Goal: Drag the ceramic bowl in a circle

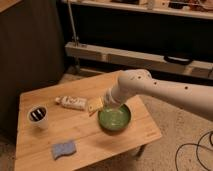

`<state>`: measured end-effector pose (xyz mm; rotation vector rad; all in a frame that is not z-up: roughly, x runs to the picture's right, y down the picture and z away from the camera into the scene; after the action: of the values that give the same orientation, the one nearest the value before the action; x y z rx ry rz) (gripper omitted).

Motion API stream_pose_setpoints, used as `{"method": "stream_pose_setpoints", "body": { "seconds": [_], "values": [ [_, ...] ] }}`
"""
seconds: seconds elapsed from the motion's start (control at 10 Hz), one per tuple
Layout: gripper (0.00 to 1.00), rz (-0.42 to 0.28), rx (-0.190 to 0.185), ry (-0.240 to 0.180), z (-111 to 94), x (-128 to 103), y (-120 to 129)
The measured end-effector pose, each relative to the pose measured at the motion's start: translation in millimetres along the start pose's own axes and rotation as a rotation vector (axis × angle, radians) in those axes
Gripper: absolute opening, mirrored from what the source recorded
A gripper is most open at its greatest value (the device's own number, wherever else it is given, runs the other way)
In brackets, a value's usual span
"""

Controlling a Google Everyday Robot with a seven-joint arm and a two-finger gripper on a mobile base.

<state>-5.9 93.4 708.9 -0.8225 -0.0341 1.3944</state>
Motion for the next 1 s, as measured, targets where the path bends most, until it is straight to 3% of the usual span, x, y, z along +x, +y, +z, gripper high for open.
{"method": "stream_pose_setpoints", "body": {
  "seconds": [0.2,0.3,0.6,0.8,1.0],
  "values": [
    [0.8,0.05,0.02,0.013,7.2,-2.0,-46.2],
    [0.8,0.096,0.032,0.024,8.5,-8.1,-89.4],
    [0.8,0.207,0.072,0.041,4.1,-5.5,-171.1],
    [0.8,0.263,0.084,0.059,2.2,2.6,-203.7],
    [0.8,0.258,-0.045,0.088,11.5,8.1,-206.9]
  ]
}}
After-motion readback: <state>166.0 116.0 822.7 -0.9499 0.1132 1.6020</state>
